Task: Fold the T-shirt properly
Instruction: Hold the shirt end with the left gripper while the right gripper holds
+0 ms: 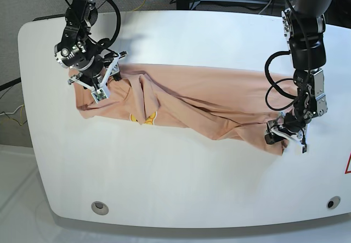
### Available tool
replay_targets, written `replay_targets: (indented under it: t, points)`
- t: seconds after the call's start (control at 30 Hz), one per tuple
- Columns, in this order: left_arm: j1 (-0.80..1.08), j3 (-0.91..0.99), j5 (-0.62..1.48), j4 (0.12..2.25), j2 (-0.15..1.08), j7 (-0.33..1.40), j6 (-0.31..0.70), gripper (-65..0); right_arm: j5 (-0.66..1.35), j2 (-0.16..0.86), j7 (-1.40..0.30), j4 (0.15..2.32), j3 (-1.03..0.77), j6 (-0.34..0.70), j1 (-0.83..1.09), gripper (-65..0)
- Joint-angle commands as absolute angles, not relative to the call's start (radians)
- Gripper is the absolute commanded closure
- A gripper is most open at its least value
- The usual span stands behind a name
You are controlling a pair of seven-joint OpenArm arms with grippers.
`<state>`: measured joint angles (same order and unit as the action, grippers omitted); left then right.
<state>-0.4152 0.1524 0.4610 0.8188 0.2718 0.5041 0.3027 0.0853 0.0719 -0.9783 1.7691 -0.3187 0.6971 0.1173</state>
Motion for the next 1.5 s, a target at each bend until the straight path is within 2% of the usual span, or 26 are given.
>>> replay_targets:
  t: [0.0,0.53,0.73,1.47]
  points:
    - [-0.447,0.154,0.472,0.834,0.285,0.484,0.306,-34.3,0.099,0.077,-0.963,1.787,-0.32,0.698,0.105,-26.7]
    - [-0.447,0.154,0.453,0.834,0.297,0.484,0.306,-34.3,0.099,0.077,-0.963,1.787,-0.32,0.698,0.107,-26.7]
    - [-0.447,0.159,0.387,0.834,0.285,0.483,0.306,-34.3,0.099,0.077,-0.963,1.787,-0.32,0.698,0.107,-26.7]
    - [-0.447,0.154,0.378,0.834,0.24,0.483,0.306,-34.3,0.099,0.077,-0.963,1.79,-0.32,0.698,0.11,-26.7]
